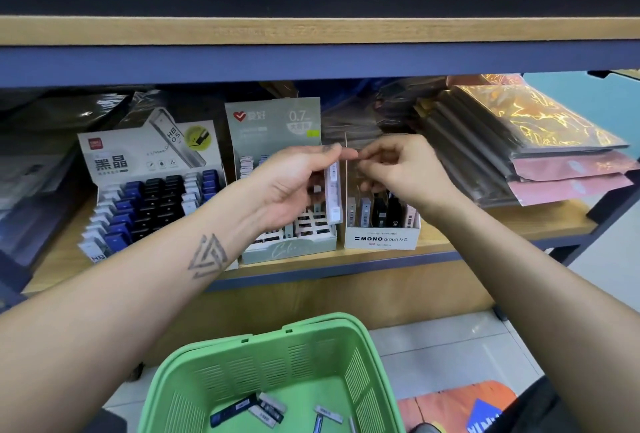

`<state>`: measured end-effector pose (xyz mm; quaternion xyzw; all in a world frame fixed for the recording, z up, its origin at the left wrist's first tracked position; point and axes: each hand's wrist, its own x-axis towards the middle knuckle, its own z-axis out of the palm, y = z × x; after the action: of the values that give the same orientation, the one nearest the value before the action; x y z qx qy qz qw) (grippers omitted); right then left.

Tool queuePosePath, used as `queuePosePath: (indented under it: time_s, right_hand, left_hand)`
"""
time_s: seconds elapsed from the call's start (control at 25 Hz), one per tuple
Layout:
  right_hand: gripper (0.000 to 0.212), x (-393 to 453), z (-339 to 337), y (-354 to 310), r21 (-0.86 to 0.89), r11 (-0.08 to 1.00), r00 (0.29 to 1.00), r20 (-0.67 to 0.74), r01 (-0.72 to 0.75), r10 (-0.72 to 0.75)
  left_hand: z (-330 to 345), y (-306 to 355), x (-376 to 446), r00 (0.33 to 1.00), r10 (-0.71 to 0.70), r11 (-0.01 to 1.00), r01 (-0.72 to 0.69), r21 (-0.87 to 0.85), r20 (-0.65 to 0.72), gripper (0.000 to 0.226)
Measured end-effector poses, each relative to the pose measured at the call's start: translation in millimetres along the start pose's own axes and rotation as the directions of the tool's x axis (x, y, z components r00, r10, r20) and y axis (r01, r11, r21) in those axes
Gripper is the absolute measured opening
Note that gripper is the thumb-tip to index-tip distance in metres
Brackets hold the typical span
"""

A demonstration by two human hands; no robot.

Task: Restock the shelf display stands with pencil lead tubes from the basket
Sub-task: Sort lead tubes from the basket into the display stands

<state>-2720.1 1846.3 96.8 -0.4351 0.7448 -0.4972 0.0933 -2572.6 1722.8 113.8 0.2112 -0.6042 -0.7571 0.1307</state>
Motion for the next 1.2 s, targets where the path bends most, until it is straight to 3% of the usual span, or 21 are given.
queuePosePath:
  time_s: [0.08, 0.24, 0.36, 0.56, 0.76, 0.84, 0.92, 1.04, 1.12, 1.2]
  right_hand:
    - [0.010, -5, 11, -13, 0.327, 0.934, 0.977, 0.194, -0.147, 0.086]
    - [0.025, -9, 26, -27, 0.518, 0.810, 0.909, 0.416, -0.274, 0.041]
    - [0.016, -5, 36, -36, 0.629, 0.736, 0.921, 0.389, -0.251, -0.019]
    - [0.025, 3, 66, -49, 0.648, 0.715, 0.918, 0.397, -0.264, -0.020]
    - [0.022, 7, 109, -67, 0.653, 0.704, 0.938, 0.344, -0.279, 0.053]
    - [0.022, 6, 123, -73, 0.614, 0.751, 0.957, 0.277, -0.244, 0.084]
    - [0.018, 4, 136, -80, 0.574, 0.797, 0.971, 0.230, -0.186, 0.061]
    - [0.015, 5, 150, -88, 0.425, 0.904, 0.980, 0.196, -0.057, -0.030]
    - [0.015, 7, 158, -91, 0.218, 0.973, 0.978, 0.173, 0.078, -0.117]
    - [0.015, 7, 168, -93, 0.009, 0.976, 0.961, 0.171, 0.218, -0.216]
  left_hand:
    - [-9, 7, -4, 0.999, 0.040, 0.999, -0.040, -0.034, -0.016, 0.024]
    - [-30, 23, -15, 0.986, 0.149, 0.985, -0.155, -0.081, -0.074, 0.018]
    - [-54, 34, -26, 0.968, 0.212, 0.974, -0.220, -0.049, -0.131, 0.016]
    - [-98, 47, -51, 0.957, 0.206, 0.974, -0.221, -0.049, -0.205, 0.004]
    - [-143, 41, -78, 0.951, 0.172, 0.959, -0.101, 0.266, -0.258, 0.025]
    - [-153, 37, -85, 0.951, 0.189, 0.858, -0.039, 0.512, -0.246, 0.033]
    - [-162, 32, -91, 0.957, 0.183, 0.680, 0.041, 0.732, -0.223, 0.033]
    - [-174, 28, -96, 0.943, 0.235, 0.487, 0.094, 0.868, -0.234, 0.027]
    - [-180, 27, -98, 0.926, 0.308, 0.276, 0.134, 0.952, -0.220, 0.028]
    - [-185, 23, -98, 0.937, 0.298, 0.115, 0.152, 0.982, -0.180, 0.037]
